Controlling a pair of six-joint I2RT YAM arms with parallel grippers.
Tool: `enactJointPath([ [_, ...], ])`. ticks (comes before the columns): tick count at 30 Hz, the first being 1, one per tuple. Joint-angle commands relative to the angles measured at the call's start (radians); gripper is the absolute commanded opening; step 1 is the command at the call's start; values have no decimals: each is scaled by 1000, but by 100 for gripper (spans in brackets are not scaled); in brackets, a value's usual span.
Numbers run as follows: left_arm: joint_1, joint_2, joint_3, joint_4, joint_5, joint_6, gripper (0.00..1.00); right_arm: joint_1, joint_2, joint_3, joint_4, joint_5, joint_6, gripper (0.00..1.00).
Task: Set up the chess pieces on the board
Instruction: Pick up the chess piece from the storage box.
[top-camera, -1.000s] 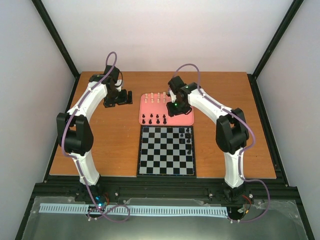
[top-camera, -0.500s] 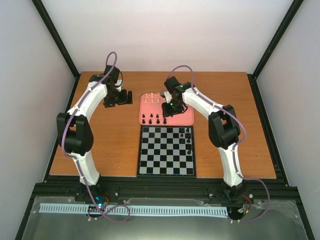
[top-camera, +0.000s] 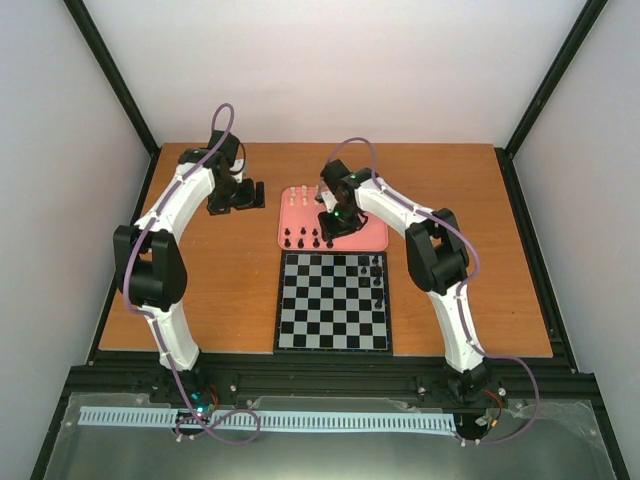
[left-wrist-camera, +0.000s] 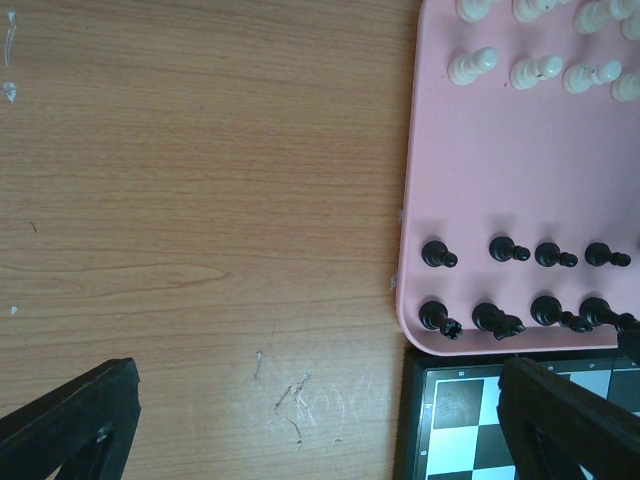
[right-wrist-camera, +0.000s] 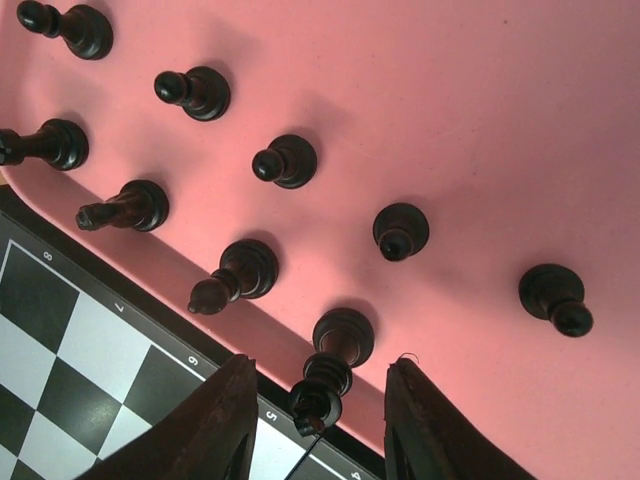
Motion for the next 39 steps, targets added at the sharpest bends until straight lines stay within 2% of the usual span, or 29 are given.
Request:
enactJointPath([
  [1, 0, 5, 42, -7, -8, -2, 100, 4, 31, 47, -22, 16, -3, 35],
  [17, 0, 5, 42, -6, -2, -2, 100, 4, 84, 113, -72, 44, -4, 27],
  [27, 0, 4, 42, -7, -6, -2, 100, 4, 77, 140, -90, 71, -6, 14],
  [34, 0, 1, 41, -8, -8, -2, 100, 2, -67, 150, -134, 121, 1, 13],
  [39, 0, -1, 37, -6, -7, -2, 100, 0, -235, -12, -150, 169, 21, 13],
])
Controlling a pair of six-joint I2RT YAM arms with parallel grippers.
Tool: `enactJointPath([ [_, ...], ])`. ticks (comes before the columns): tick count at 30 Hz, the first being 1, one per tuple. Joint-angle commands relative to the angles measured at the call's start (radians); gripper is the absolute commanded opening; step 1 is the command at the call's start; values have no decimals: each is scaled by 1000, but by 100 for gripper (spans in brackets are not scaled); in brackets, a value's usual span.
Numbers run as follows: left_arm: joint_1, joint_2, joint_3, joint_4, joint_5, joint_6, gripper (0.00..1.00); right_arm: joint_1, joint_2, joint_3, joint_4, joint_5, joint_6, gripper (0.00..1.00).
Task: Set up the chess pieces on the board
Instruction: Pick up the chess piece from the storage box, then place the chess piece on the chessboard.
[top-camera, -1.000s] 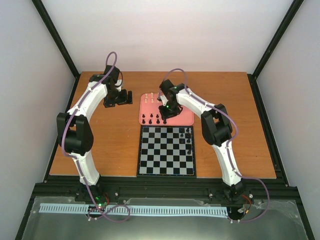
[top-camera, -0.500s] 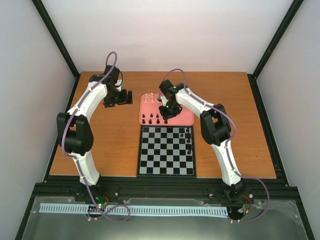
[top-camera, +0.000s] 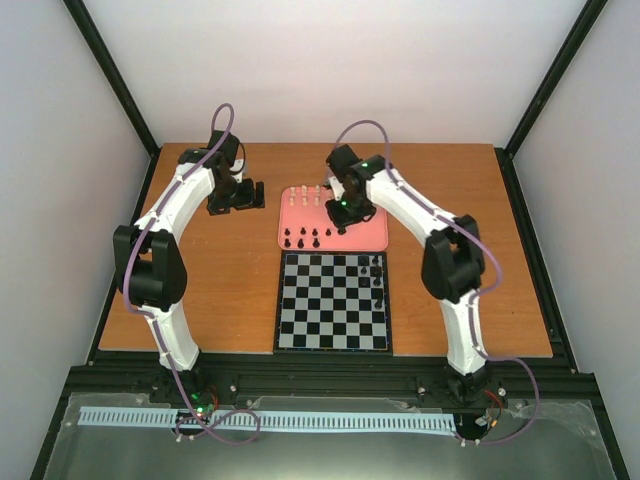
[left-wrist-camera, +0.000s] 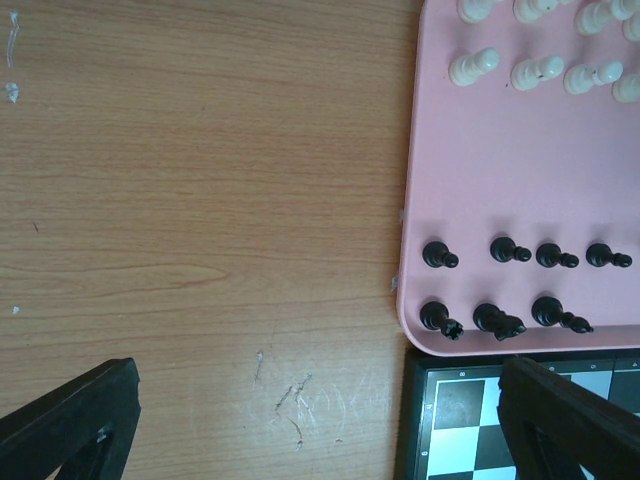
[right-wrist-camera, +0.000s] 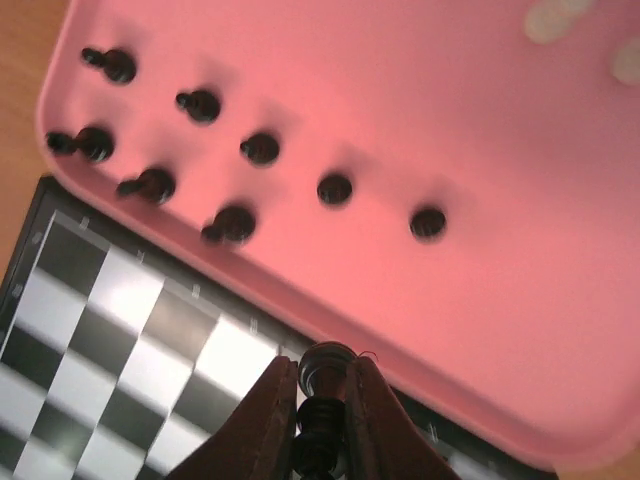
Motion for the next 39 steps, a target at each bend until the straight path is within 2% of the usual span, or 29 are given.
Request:
enactJointPath([
  [1, 0, -1, 36, -5, -3, -3, 100, -2, -222, -158, -34, 66, 25, 13],
  [8, 0, -1, 30, 0, 6, -7, 100, -21, -522, -549, 55, 70, 82, 13],
  [16, 0, -2, 30, 1, 12, -9, 100, -21, -628, -761, 119, 29, 119, 12],
  [26, 0, -6, 17, 6, 17, -12, 100, -17, -680, -920, 181, -7, 148, 11],
  [39, 0, 7, 26, 4, 18, -10, 100, -12, -650, -950, 264, 7, 176, 11],
])
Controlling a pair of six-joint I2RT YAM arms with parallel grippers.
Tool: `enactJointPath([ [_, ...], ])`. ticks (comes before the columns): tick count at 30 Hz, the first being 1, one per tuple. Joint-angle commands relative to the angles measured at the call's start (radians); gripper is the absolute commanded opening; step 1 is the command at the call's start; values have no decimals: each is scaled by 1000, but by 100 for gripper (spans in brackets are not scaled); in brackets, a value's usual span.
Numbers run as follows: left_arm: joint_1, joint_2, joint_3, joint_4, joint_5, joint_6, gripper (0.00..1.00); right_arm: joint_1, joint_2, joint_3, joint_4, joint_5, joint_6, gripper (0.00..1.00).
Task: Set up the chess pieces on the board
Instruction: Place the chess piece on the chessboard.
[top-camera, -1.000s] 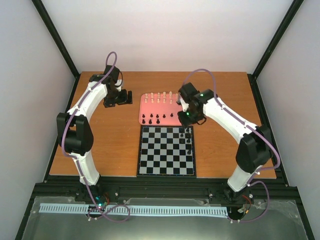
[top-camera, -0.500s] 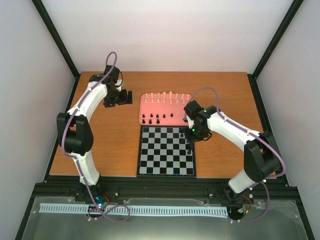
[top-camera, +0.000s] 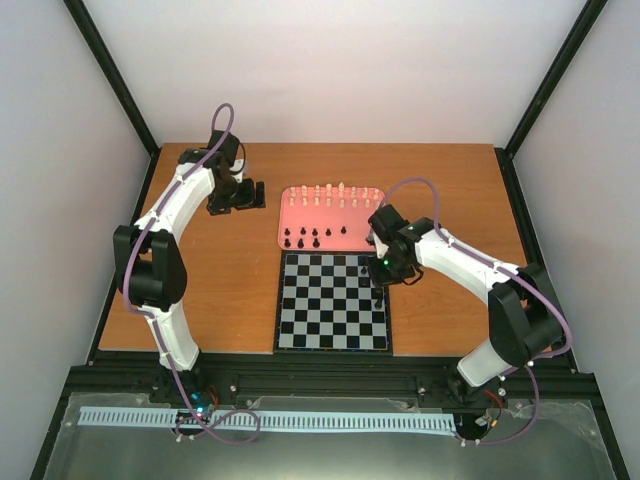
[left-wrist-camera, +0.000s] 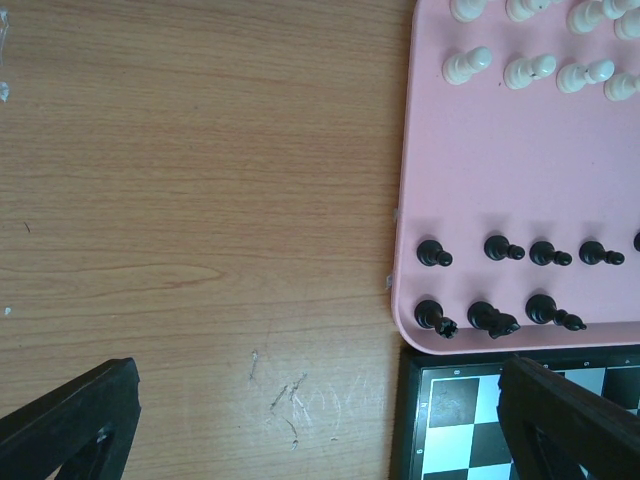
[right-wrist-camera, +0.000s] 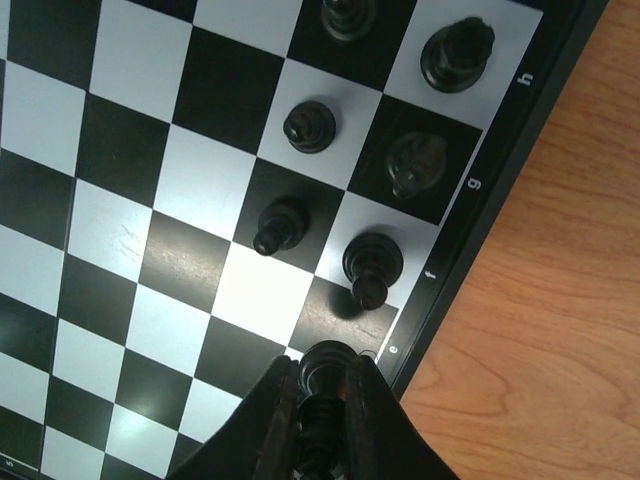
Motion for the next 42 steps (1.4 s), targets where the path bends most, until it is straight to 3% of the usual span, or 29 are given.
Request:
enactJointPath([
  [1, 0, 7, 25, 3, 5, -10, 100, 5, 17, -9, 43, 4, 17, 11],
  [31, 0, 7, 13, 8, 3, -10, 100, 6, 71, -24, 41, -7, 13, 12],
  [42, 0, 4, 11, 8, 4, -7, 100, 8, 59, -24, 29, 4, 10, 35],
])
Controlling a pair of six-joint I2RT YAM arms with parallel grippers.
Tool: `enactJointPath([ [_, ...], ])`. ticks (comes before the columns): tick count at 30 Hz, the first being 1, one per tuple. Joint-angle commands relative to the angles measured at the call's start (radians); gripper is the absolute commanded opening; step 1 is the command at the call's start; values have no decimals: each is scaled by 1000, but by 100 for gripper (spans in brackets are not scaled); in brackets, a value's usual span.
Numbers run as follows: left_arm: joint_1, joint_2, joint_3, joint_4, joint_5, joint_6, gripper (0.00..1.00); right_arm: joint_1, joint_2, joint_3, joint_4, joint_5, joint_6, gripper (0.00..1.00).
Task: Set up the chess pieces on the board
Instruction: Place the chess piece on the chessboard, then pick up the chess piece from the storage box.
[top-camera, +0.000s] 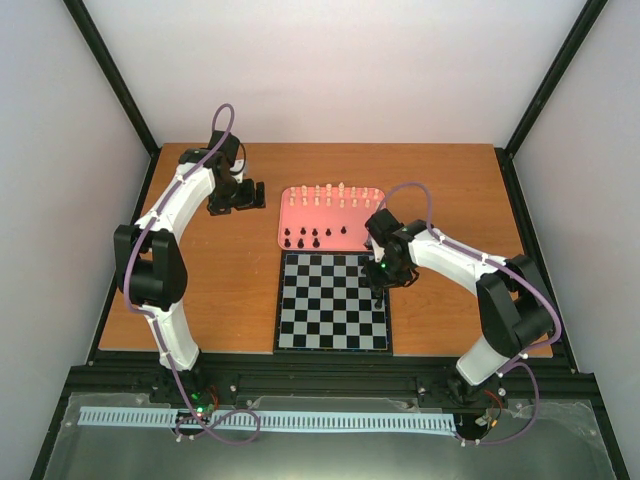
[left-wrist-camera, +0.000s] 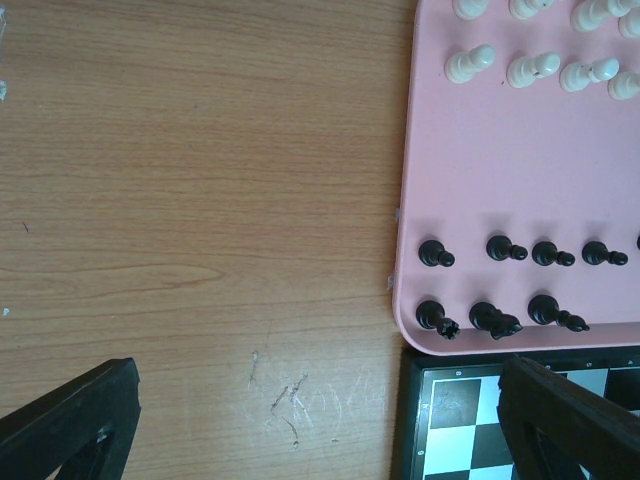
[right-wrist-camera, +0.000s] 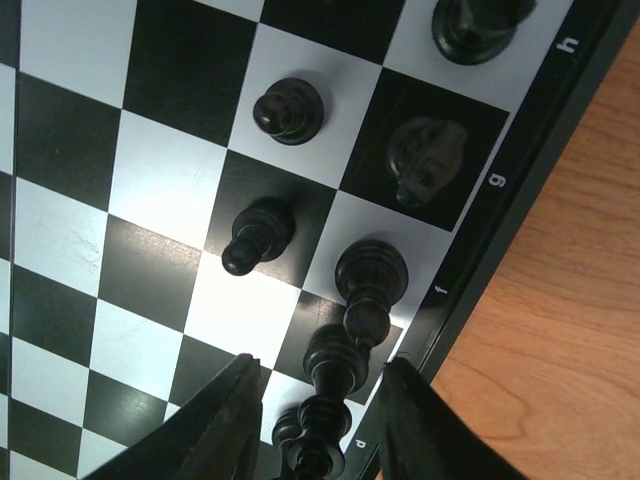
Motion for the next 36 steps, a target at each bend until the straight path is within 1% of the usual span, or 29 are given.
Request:
enactJointPath([
  [1, 0, -1, 12, 7, 5, -8, 100, 6, -7, -4, -14, 10, -1, 37],
  [6, 0, -1, 17, 5, 3, -8, 100, 9, -46, 52, -87, 23, -19, 48],
  [10, 0, -2, 19, 2, 4, -7, 100, 9, -67, 169, -184, 72, -37, 56],
  [12, 0, -3, 21, 2, 4, -8, 100, 7, -58, 240, -208, 92, -46, 58],
  [16, 0, -4, 25, 3, 7, -9, 100, -9, 27, 377, -200, 63, -71, 57],
  [24, 0, -7, 41, -2, 4, -7, 100, -26, 364, 710, -169, 59, -137, 56],
  [28, 0, -9, 43, -4, -9, -4, 100, -54, 487, 815, -133, 64, -113, 53],
  [31, 0, -7, 41, -3, -7, -5, 100, -73, 579, 895, -135, 30, -114, 50],
  [36, 0, 1, 41, -3, -5, -5, 100, -75, 683, 977, -153, 8, -139, 47],
])
